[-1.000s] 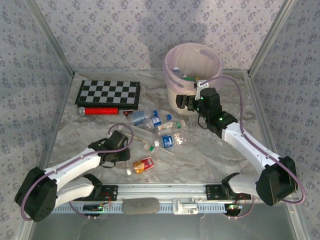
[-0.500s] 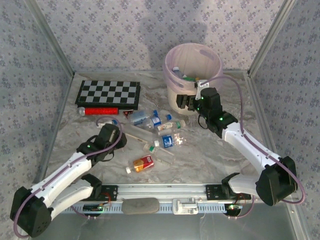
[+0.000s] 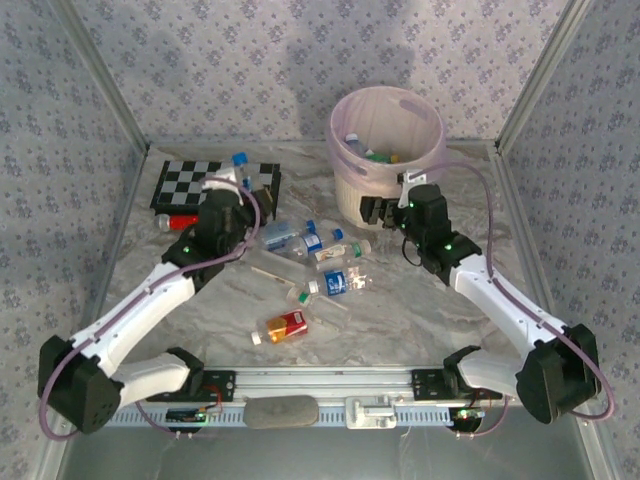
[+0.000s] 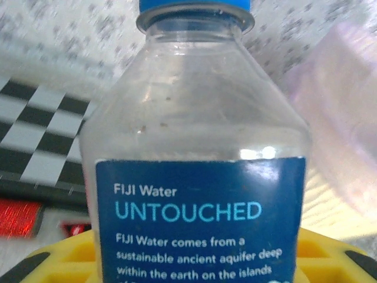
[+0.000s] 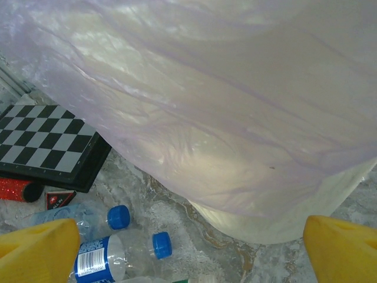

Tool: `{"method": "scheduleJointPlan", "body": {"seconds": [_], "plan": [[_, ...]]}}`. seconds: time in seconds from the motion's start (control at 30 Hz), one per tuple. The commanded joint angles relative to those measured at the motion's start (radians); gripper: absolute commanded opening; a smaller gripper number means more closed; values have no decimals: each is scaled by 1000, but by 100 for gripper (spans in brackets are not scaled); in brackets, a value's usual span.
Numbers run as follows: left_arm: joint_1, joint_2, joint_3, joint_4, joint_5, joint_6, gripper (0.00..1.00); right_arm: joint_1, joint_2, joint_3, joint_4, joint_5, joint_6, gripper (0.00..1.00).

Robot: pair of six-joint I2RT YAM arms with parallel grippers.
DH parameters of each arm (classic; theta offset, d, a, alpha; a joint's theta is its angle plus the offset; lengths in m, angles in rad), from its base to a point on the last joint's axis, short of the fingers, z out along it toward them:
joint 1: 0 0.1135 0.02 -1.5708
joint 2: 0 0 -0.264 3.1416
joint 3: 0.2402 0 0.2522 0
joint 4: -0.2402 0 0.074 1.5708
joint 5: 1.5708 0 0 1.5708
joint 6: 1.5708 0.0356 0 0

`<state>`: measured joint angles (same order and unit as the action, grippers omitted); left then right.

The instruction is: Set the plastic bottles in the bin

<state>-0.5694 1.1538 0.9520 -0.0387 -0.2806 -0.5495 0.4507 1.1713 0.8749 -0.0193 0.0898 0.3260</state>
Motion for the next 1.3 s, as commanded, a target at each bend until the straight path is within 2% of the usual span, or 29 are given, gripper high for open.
{"method": "scheduleJointPlan", "body": {"seconds": [0.0,0.33,0.6,0.87,1.0,1.13,1.27], "plan": [[5,61,124,92,64,147,45,-7,-36,-27,-5,-3,22,99],[10,341,526,28,350,289,44,-22,-57,-85,-37,-13,55,99],[-14,651,964,-248,568,353,44,-36,-75,-109,-44,-25,62,99],[-104,947,1416,-507,610,450,45,-51,-100,-128,-54,-37,65,99],[-127,1079,1633,-590,624,458,46,-60,-119,-132,-68,-39,61,99],[-127,1161,1740,-599,627,439,46,-73,-137,-141,-70,-43,61,99],[-126,1193,1749,-588,621,431,50,-82,-147,-142,-74,-49,62,99]]}}
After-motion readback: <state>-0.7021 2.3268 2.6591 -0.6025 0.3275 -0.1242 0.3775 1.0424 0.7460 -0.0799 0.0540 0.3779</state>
